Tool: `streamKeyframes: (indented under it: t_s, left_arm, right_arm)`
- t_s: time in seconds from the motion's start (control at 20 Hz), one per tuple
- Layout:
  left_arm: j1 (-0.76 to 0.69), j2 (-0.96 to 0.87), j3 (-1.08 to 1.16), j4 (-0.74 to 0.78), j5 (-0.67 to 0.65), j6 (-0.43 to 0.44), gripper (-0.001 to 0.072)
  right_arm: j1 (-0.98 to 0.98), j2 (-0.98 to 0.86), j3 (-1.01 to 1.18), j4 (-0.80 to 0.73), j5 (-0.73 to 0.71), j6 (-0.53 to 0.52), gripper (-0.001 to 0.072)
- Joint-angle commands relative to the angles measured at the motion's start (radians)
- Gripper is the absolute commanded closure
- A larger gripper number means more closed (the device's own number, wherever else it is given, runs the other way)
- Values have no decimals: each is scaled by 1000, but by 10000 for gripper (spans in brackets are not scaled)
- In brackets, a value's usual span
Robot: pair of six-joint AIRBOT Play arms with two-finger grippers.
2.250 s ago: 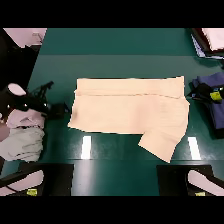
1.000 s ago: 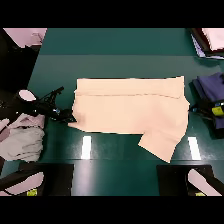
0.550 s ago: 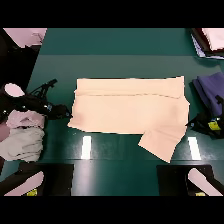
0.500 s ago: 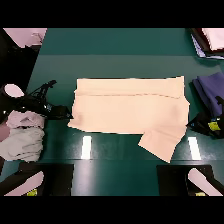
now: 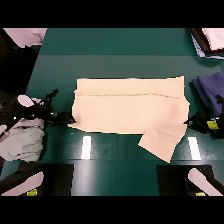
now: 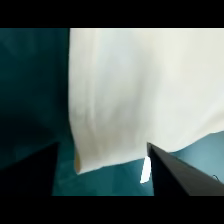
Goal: Fold the shirts.
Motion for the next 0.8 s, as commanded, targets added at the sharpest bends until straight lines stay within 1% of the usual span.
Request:
streamKeyframes:
  t_s: [0.0,0.05,0.1,0.15,0.25,0.35,0.45,0.6,0.7,0.75]
  left_arm:
    - [-39,-34,-11,-29,21,17,351]
    - [-39,-34,-10,-29,13,14,527]
    - [-39,-34,-6,-26,0,14,658]
    - [-39,-32,3,-23,-21,14,681]
    - [-39,-22,35,-23,-72,10,682]
    - [-39,-22,95,-21,-134,12,682]
    - [-39,-22,145,-22,-163,18,682]
    - [-39,-22,170,-27,-165,18,682]
    - [-39,-22,170,-27,-170,18,681]
    - [-39,-22,170,-27,-169,18,681]
  right_arm:
    - [-1,1,0,10,5,-1,345]
    - [-1,1,0,10,8,-2,345]
    - [-2,1,0,9,10,-2,345]
    - [-3,1,0,8,11,-2,345]
    - [-3,24,0,-23,14,-1,345]
    - [-3,76,-4,-101,16,-1,345]
    - [-3,130,-40,-183,23,0,345]
    - [-3,142,-151,-174,35,0,345]
    - [-3,142,-222,-164,7,18,344]
    - [-3,142,-252,-127,-10,18,344]
